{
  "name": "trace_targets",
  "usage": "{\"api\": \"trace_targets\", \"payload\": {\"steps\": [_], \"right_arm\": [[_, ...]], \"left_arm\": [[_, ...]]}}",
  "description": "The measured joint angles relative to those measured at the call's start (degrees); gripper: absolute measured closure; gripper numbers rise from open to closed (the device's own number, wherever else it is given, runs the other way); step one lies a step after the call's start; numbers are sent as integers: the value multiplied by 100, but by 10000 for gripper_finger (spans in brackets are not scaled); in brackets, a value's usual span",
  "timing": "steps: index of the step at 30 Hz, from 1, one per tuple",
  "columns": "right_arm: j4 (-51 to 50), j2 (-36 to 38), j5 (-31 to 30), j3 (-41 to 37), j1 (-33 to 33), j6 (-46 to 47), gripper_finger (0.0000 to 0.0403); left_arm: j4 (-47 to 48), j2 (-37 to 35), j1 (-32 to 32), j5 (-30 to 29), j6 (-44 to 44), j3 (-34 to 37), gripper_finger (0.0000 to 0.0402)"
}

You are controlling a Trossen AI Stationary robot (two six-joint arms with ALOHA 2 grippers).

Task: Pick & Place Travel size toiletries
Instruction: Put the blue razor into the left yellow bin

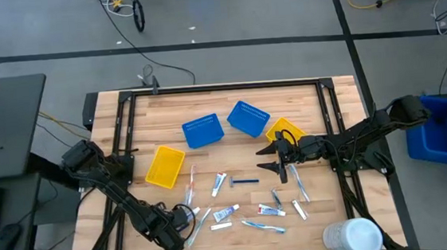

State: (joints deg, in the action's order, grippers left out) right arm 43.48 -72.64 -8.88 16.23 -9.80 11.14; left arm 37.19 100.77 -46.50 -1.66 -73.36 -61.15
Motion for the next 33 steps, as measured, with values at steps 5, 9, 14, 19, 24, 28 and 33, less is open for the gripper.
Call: {"api": "trace_targets", "payload": {"steps": [5, 9, 14, 19, 24, 28, 33], "right_arm": [[0, 0, 0, 0, 0, 0, 181], [0, 0, 0, 0, 2, 0, 186], [-1, 0, 0, 0, 2, 0, 185], [-21, 2, 0, -2, 2, 0, 175], [-57, 2, 0, -2, 2, 0, 168], [-89, 2, 0, -2, 1, 0, 167], [-94, 2, 0, -2, 2, 0, 176]], "left_arm": [[-35, 0, 6, -204, -163, -121, 278], [-119, 0, -31, -266, -281, -16, 281], [-575, 68, -42, -128, -261, 194, 263], [-442, 68, -15, -130, 63, 219, 246], [-96, 68, -7, -201, 193, 219, 292], [50, 62, -7, -192, 111, 219, 358], [34, 59, -7, -388, 11, 155, 371]]}}
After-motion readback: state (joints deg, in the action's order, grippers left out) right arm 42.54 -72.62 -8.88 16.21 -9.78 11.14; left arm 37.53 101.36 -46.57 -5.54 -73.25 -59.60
